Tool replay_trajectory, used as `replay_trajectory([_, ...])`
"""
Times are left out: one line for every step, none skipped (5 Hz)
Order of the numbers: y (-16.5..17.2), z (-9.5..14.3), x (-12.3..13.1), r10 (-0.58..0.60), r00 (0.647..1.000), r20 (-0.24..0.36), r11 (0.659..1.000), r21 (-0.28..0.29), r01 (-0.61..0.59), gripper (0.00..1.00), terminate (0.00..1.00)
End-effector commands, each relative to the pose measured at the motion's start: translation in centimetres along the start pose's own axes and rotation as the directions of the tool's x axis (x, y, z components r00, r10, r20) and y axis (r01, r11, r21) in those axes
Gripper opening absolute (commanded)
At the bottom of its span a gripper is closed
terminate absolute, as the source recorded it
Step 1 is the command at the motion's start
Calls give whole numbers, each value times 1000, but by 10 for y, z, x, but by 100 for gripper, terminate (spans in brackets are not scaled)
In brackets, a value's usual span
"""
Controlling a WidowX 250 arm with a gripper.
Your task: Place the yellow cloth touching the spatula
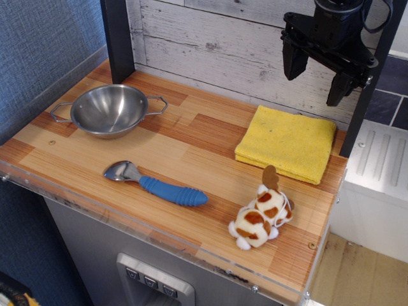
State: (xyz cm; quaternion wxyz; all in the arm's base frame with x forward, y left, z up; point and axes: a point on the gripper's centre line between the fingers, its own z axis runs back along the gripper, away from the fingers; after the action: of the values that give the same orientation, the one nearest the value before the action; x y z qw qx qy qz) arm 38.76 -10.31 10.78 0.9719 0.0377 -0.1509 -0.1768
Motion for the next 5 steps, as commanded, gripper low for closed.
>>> replay_trajectory([0, 0, 0, 0, 1000, 0, 1000, 0, 0, 100, 0])
replay_trajectory([6, -10, -7, 12, 999, -30, 1000, -12, -12, 100, 0])
replay_trajectory([8, -22, -14, 27, 999, -47, 999, -37, -29, 100, 0])
replay_trajectory([11, -30, -17, 39, 997, -66, 998, -41, -42, 100, 0])
replay_trajectory([15, -44, -21, 68, 994, -85, 995, -70, -74, 100, 0])
